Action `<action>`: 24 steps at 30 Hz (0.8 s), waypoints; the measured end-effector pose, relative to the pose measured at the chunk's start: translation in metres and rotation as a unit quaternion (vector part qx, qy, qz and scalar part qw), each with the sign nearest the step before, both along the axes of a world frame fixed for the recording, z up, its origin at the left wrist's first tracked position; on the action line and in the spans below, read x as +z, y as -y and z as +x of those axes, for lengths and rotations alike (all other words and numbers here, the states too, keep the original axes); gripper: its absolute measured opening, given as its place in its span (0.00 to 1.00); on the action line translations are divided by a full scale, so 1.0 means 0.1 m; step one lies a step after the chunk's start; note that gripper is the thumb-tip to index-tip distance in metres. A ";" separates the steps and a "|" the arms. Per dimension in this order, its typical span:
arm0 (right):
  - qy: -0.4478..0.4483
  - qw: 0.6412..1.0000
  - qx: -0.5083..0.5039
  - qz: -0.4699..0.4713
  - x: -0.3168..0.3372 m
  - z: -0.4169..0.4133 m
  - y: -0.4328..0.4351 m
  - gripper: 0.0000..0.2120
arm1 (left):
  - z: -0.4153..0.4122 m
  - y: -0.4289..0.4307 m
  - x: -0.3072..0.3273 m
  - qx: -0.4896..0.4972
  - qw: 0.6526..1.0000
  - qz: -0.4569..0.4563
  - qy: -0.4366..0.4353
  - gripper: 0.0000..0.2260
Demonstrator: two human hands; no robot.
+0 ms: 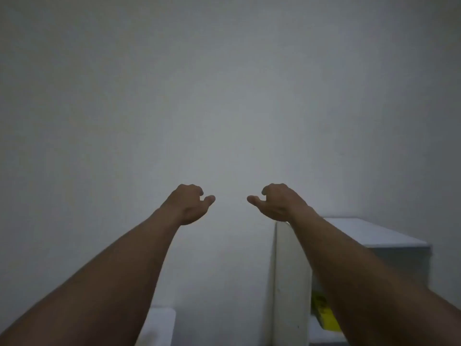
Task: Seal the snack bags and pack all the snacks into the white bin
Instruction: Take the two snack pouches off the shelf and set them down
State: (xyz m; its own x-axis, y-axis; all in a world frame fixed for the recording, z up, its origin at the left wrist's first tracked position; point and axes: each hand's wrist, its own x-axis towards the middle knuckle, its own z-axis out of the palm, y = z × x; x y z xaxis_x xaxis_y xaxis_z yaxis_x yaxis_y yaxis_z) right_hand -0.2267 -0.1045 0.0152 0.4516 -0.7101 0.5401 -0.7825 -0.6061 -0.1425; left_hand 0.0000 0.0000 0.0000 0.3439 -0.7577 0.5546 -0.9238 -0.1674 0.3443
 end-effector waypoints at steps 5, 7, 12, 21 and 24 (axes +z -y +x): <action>0.019 0.999 -0.042 0.014 -0.09 -0.09 -0.28 0.35 | 0.05 -0.14 -0.05 -0.037 0.999 0.026 0.005 0.29; 0.011 0.998 -0.057 0.017 -0.15 -0.16 -0.40 0.36 | 0.01 -0.17 -0.10 -0.059 0.998 0.033 0.011 0.29; -0.009 0.993 -0.110 0.039 -0.34 -0.49 -0.69 0.35 | -0.23 -0.16 -0.22 -0.113 0.992 0.049 0.007 0.29; -0.037 0.976 -0.207 0.065 -0.49 -1.48 -0.96 0.34 | -1.12 0.03 -0.32 -0.196 0.979 0.050 0.020 0.32; -0.038 0.972 -0.223 0.063 -0.50 -1.88 -0.99 0.34 | -1.49 0.11 -0.36 -0.211 0.976 0.048 0.023 0.33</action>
State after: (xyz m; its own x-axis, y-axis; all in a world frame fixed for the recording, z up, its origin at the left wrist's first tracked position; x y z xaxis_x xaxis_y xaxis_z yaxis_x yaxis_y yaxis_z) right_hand -0.4150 -0.0053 -0.0345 0.1187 -0.9026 0.4139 -0.9749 -0.1851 -0.1241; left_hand -0.1492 -0.0114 -0.0356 -0.0333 -0.8761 0.4810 -0.9314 0.2018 0.3030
